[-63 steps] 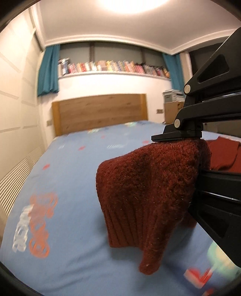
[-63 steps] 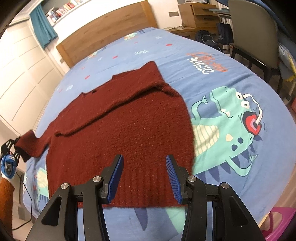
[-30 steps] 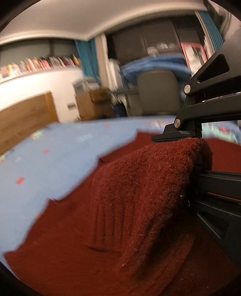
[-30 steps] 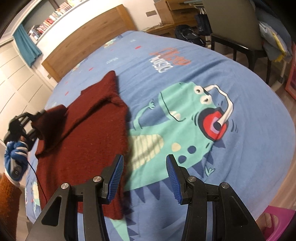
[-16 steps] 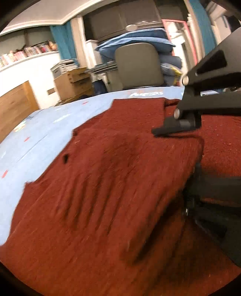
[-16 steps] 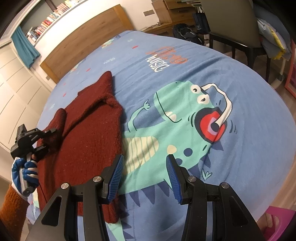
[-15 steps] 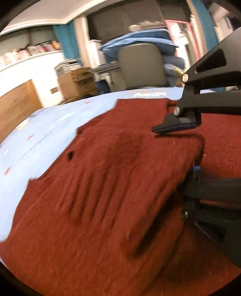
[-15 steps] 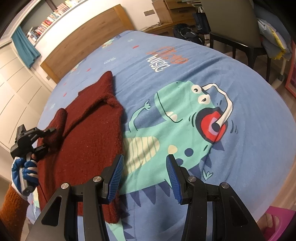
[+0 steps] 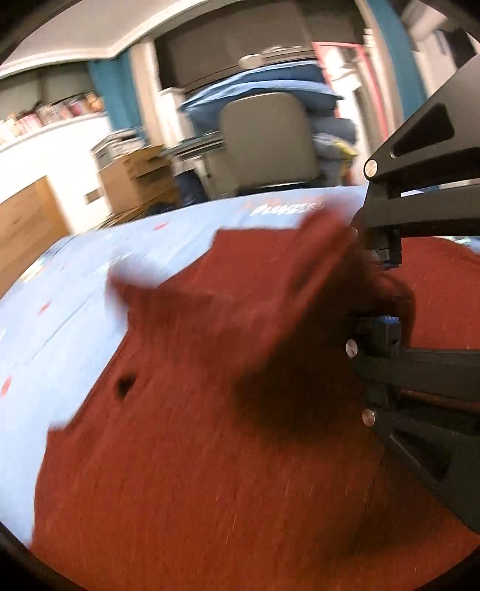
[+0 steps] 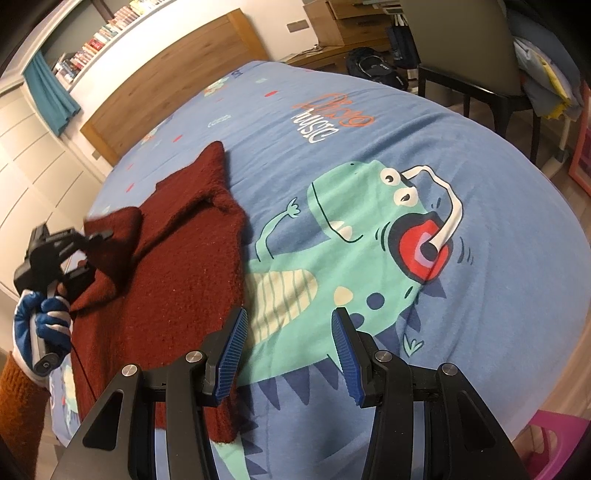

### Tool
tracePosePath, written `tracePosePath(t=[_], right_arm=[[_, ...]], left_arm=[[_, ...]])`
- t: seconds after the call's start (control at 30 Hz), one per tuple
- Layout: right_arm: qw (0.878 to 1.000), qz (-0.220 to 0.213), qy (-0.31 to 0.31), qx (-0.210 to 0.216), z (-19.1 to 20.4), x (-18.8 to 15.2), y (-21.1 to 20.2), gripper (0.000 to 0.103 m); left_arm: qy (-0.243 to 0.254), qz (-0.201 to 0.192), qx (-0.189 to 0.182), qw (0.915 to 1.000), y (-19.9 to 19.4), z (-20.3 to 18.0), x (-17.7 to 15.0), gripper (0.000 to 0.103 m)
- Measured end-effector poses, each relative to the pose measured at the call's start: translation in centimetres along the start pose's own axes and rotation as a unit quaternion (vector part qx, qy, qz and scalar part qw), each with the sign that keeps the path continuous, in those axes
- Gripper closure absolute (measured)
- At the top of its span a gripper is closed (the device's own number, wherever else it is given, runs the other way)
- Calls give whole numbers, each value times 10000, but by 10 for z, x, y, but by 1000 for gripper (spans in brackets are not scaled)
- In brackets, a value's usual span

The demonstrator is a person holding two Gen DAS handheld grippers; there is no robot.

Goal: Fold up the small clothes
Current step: 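Open the left tool to release the sleeve onto the body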

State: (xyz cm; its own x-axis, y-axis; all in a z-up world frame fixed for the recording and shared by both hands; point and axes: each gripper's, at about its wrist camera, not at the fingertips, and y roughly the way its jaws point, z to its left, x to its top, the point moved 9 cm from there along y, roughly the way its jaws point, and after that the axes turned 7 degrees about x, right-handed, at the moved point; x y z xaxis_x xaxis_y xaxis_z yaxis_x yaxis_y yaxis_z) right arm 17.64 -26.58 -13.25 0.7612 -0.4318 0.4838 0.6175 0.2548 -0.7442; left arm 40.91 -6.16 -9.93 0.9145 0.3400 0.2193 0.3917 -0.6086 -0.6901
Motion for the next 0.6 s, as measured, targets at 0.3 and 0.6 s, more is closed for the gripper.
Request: tracePosePath(t=[0.3,0.6], right_arm=[[9999,-62,65,-47,-8,0,-8,54],[9999,-61,86,-31,-8,-1,-8,54]], left_arm=[[1115,-133,432,9927,-2,-28,-18,69],[1786,-463,2093,9603,8,29,-51,65]])
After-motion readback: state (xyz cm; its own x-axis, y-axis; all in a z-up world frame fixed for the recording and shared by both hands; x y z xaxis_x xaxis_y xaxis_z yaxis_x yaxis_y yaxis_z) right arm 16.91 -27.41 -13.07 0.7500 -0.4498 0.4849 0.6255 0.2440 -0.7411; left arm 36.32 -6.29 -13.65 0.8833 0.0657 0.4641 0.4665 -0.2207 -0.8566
